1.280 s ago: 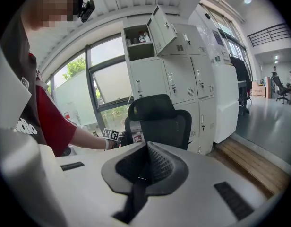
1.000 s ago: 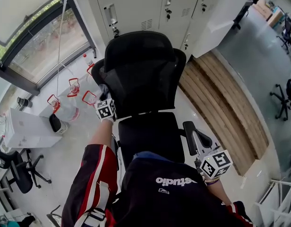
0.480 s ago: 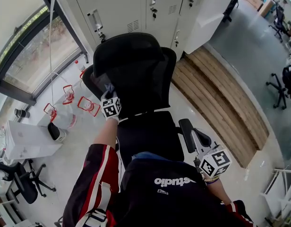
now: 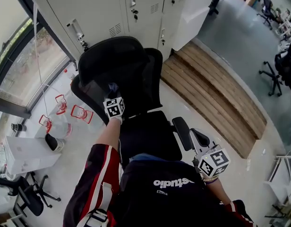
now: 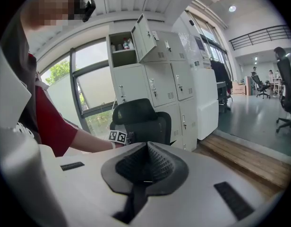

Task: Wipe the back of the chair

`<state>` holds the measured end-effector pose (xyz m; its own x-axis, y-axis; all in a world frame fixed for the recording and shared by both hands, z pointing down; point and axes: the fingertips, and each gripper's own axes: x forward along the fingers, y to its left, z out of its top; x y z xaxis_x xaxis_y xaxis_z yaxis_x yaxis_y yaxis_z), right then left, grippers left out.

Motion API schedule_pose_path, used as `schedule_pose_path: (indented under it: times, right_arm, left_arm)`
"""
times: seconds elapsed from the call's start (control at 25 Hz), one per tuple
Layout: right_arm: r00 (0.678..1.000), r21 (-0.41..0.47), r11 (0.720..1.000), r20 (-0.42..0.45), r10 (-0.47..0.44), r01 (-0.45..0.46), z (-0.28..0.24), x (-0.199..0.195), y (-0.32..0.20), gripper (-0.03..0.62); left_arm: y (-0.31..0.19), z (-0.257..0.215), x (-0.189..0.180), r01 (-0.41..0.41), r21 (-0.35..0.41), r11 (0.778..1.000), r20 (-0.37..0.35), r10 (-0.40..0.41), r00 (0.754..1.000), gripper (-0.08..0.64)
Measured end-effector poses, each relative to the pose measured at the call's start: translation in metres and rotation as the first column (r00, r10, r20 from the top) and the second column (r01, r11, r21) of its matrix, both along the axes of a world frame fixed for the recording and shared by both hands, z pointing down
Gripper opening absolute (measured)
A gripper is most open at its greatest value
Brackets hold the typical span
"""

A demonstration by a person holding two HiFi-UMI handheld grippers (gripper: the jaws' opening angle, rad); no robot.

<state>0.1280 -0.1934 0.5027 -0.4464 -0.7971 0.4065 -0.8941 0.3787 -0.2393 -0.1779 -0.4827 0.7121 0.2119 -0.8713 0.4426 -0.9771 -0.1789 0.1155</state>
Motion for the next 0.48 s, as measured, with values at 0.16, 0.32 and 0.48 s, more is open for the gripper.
schedule_pose_path:
  times: [0.16, 0.32, 0.48]
  right_arm:
    - [1.0, -0.007, 1.0, -0.004, 0.024, -0.024, 0.005, 0.009, 0.003, 0.015]
    - [0.999, -0.016, 0.998, -0.004, 0.054, -0.054, 0.005, 0.015, 0.001, 0.015]
    - [0.998, -0.014, 0.998, -0.006, 0.069, -0.069, 0.003, 0.016, 0.0, 0.015]
  left_arm:
    - [-0.008, 0.001, 0.027, -0.038, -0.001, 0.999, -0.009, 0.038, 0.999, 0.061]
    - [-0.018, 0.001, 0.056, -0.086, -0.003, 0.996, -0.02, 0.086, 0.996, 0.061]
    - [-0.024, 0.001, 0.084, -0.155, -0.008, 0.988, -0.01, 0.155, 0.988, 0.061]
